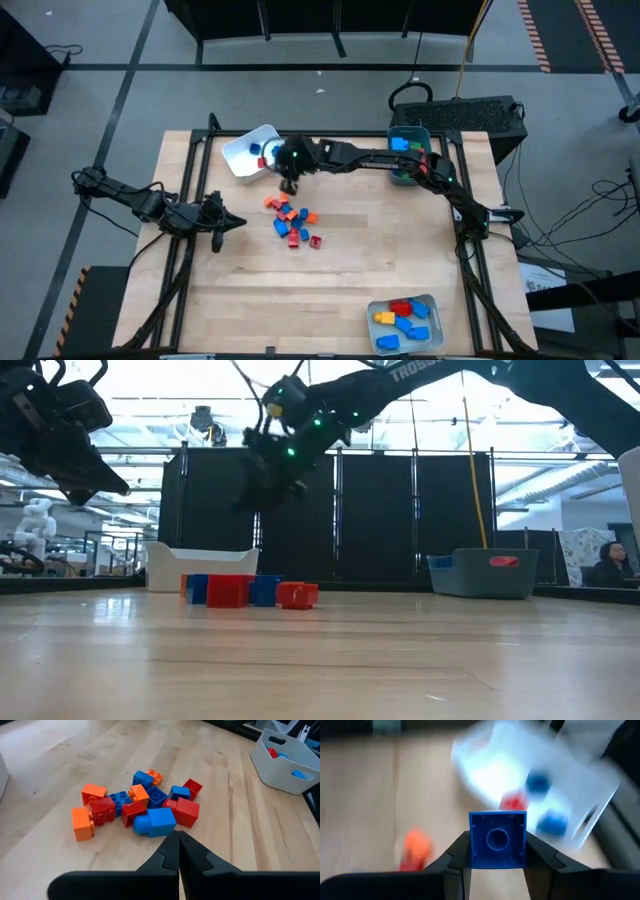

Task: Sort blocks by size
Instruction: Put the small 4 stud blue game piece into the white bin, then put the 4 stud orange game piece into the white bin

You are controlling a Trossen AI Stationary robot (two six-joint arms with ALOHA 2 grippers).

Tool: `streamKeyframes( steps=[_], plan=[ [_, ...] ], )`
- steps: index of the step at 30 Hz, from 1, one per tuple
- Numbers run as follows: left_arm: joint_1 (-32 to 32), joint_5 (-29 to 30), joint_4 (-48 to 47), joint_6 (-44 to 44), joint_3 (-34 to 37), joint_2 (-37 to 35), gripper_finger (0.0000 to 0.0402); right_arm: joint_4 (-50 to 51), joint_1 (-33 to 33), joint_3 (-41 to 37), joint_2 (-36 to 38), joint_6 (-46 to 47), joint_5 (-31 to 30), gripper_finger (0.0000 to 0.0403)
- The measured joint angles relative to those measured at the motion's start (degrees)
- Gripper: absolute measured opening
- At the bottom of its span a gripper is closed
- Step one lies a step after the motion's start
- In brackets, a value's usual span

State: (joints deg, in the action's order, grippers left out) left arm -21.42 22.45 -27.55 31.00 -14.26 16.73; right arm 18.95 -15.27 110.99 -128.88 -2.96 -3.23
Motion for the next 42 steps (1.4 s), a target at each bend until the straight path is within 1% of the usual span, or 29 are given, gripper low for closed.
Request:
streamKeyframes(
  steps=[3,6,14,17,19,22,25,28,32,33,34,37,39,41,42],
  plan=[
    [0.02,0.14,0.0,0.02,0.0,0.01,0.0002,-10.56,-1.2,0.1,-0.41,2.84,-1.34,0.0106],
    [0.02,0.14,0.0,0.07,0.0,0.01,0.0002,-14.99,-2.57,0.11,-1.31,5.93,-3.98,0.0106],
    [-0.01,0.76,0.02,0.1,-0.02,0.02,0.0002,-15.05,-5.57,0.06,-2.56,12.09,-4.34,0.0106],
    [0.02,1.12,0.02,0.11,-0.02,0.02,0.0002,-16.56,-5.83,0.03,-3.67,13.25,-3.41,0.0106],
    [0.01,1.38,0.04,0.13,-0.04,0.05,0.0002,-19.31,-5.78,0.25,-5.1,13.96,-2.51,0.0106],
    [0.02,1.71,0.14,0.15,-0.07,0.02,0.0002,-19.36,-5.76,2.41,-7.51,14.75,-2.14,0.0106],
    [0.02,1.84,0.02,0.15,-0.07,0.04,0.0002,-18.32,-5.74,6.45,-11.34,15.59,0.95,0.0106],
    [0.02,1.84,-0.02,0.15,-0.07,0.04,0.0002,-14.99,-5.65,11.84,-15.06,16.02,1.75,0.0106],
    [0.02,1.82,-0.24,0.15,-0.07,0.04,0.0002,-7.77,-5.57,18.55,-18.21,15.94,1.62,0.0106],
    [0.02,1.82,-0.23,0.16,-0.07,0.02,0.0002,-6.51,-5.56,19.6,-18.54,15.79,1.64,0.0113],
    [0.02,1.82,-0.22,0.15,-0.07,0.02,0.0002,-5.71,-5.46,20.09,-18.76,15.4,1.62,0.013],
    [0.02,1.81,-0.44,0.14,-0.07,0.02,0.0002,-5.38,-5.07,20.15,-18.91,12.27,1.1,0.0205],
    [0.01,1.8,-0.46,0.13,-0.07,0.02,0.0002,-5.51,-4.69,20.16,-18.91,11.69,-0.59,0.0253],
    [0.02,1.8,-0.44,0.13,-0.07,0.02,0.0002,-5.59,-4.43,20.21,-18.91,11.63,-2.29,0.0283],
    [0.02,1.8,-0.46,0.13,-0.07,0.02,0.0002,-5.57,-4.37,20.21,-18.91,11.75,-2.51,0.029]
  ],
)
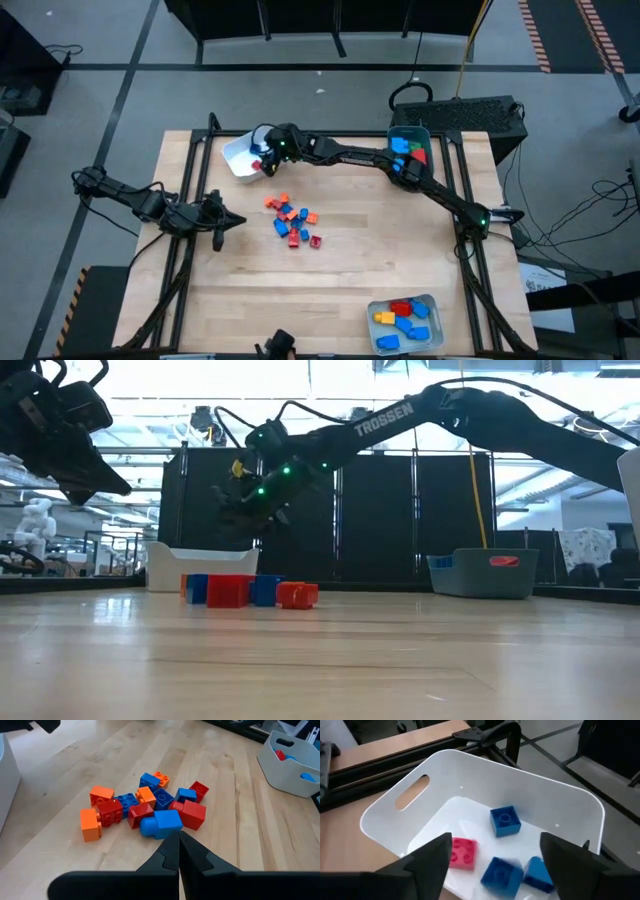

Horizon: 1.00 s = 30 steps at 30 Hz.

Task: Sort blocks by size
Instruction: Put the 4 stud orange game piece into the white bin

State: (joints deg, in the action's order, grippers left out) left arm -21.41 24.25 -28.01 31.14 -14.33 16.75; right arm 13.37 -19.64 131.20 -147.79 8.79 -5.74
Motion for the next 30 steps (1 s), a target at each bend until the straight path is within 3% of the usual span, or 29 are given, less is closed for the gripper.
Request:
streamKeyframes(
  steps=[3,8,10,16,24,30],
  plan=[
    [0.0,0.0,0.02,0.02,0.0,0.0,0.0002,0.28,-0.13,0.0,0.0,0.65,1.42,0.029],
    [0.0,-0.04,-0.02,0.0,0.0,0.0,0.0002,3.43,1.32,2.48,1.42,-3.57,13.54,0.0263],
    [-0.01,-0.16,-0.12,0.0,0.0,0.04,0.0002,8.44,2.86,4.08,2.26,-7.41,15.35,0.0255],
    [0.0,-0.37,-1.47,0.0,0.0,0.04,0.0002,24.94,6.72,3.45,2.58,-22.54,14.78,0.0251],
    [0.0,-0.39,-1.4,0.04,0.0,0.04,0.0002,20.44,10.08,3.52,0.46,-28.24,10.12,0.0251],
    [-0.02,-0.39,-1.47,0.05,0.0,0.04,0.0002,18.99,10.39,3.52,0.45,-30.68,9.97,0.0251]
  ],
)
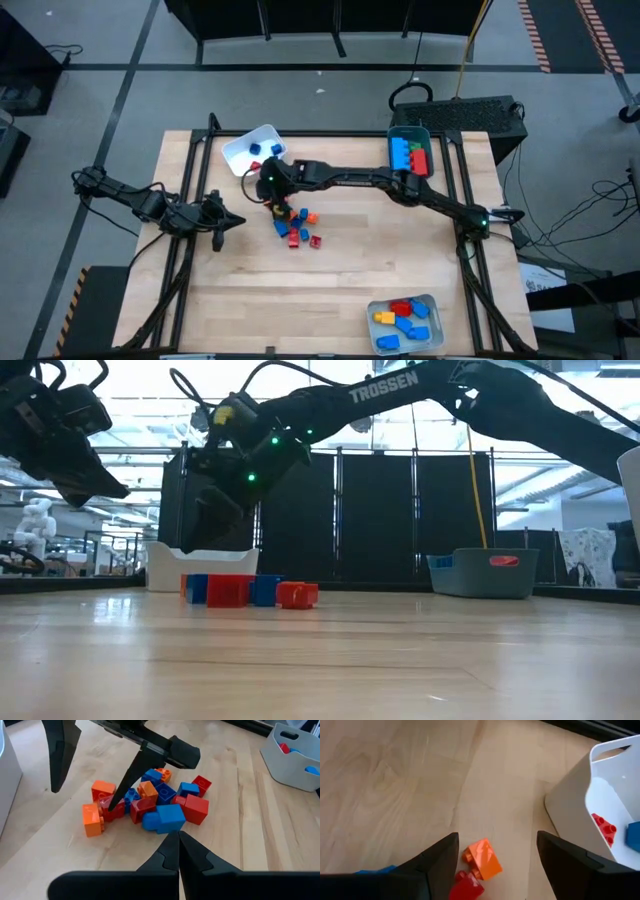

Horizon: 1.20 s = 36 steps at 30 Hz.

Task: Sort blocks by size
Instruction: Put the 4 stud orange game piece into the white bin

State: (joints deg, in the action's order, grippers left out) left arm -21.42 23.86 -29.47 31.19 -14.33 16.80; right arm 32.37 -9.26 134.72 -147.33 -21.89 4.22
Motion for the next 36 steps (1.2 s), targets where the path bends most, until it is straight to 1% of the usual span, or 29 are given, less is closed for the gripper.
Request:
streamKeyframes(
  steps=[16,20,23,25,31,32,36],
  plan=[
    [-0.01,-0.01,-0.15,0.02,0.02,0.02,0.0002,-2.28,-0.17,0.0,-4.26,-0.11,0.31,0.0251],
    [-0.01,-0.02,-0.37,-0.01,0.04,0.17,0.0002,-1.63,-0.26,-0.02,-4.83,-0.14,0.34,0.024],
    [0.02,-0.02,-0.47,-0.03,0.04,0.17,0.0002,-1.09,-0.27,-0.02,-4.83,0.03,-0.84,0.0218],
    [-0.01,0.0,-0.46,-0.03,0.04,0.17,0.0002,-0.86,-0.26,-0.02,-4.83,0.0,-2.3,0.0192],
    [0.0,-0.02,-0.61,-0.03,0.04,0.17,0.0002,1.62,-0.42,-0.01,-4.83,-0.96,-2.94,0.008],
    [0.02,-0.02,-0.61,-0.03,0.04,0.17,0.0002,2.03,-0.42,0.01,-4.83,-1.17,-2.95,0.0067],
    [-0.01,0.0,-0.61,-0.03,0.04,0.17,0.0002,2.15,-0.37,0.26,-4.83,-1.14,-2.95,0.0066]
  ],
)
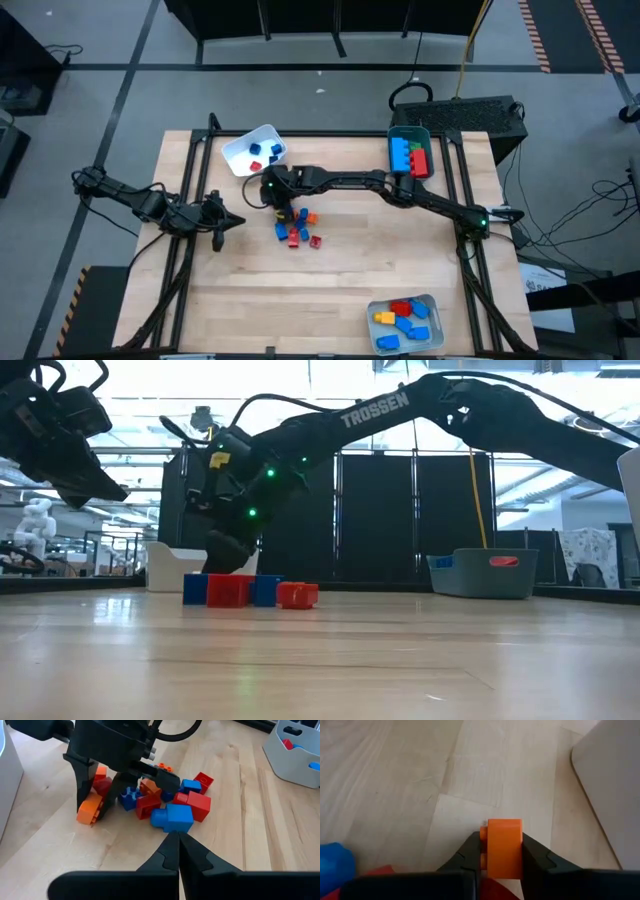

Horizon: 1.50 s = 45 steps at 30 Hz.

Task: Sort blocks by size
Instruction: Put the 4 stud orange game piece into the white bin

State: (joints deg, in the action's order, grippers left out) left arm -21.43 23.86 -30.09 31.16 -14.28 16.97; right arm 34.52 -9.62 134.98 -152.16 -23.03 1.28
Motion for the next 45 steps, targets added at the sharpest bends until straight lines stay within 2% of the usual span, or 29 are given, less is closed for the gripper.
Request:
streamKeyframes(
  steps=[14,19,23,26,33,40,45],
  plan=[
    [0.01,-0.01,-0.28,0.01,0.01,0.15,0.0002,-6.15,-0.54,0.04,4.3,4.89,-0.91,0.0066],
    [0.0,0.0,-0.15,0.02,0.02,0.15,0.0002,-16.56,-2.22,0.02,4.57,7.1,-3.03,0.0066],
    [0.02,0.0,-0.17,0.02,0.02,0.15,0.0002,-23.02,-4.5,0.02,4.57,14.16,-6.95,0.0066],
    [0.0,0.04,-0.17,0.0,0.02,0.15,0.0002,-22.86,-6.21,-0.05,4.23,18.09,-9.46,0.0066],
    [0.0,0.37,-0.04,0.0,0.02,0.15,0.0002,-22.26,-8.87,-0.13,4.2,27.68,-9.12,0.0066],
    [0.0,0.42,-0.02,0.02,0.02,0.15,0.0002,-21.96,-9.98,-0.13,4.2,29.42,-9.94,0.0066],
    [0.0,0.42,0.0,0.02,0.02,0.15,0.0002,-22.31,-9.8,-0.13,4.2,29.44,-10.18,0.0112]
  ],
)
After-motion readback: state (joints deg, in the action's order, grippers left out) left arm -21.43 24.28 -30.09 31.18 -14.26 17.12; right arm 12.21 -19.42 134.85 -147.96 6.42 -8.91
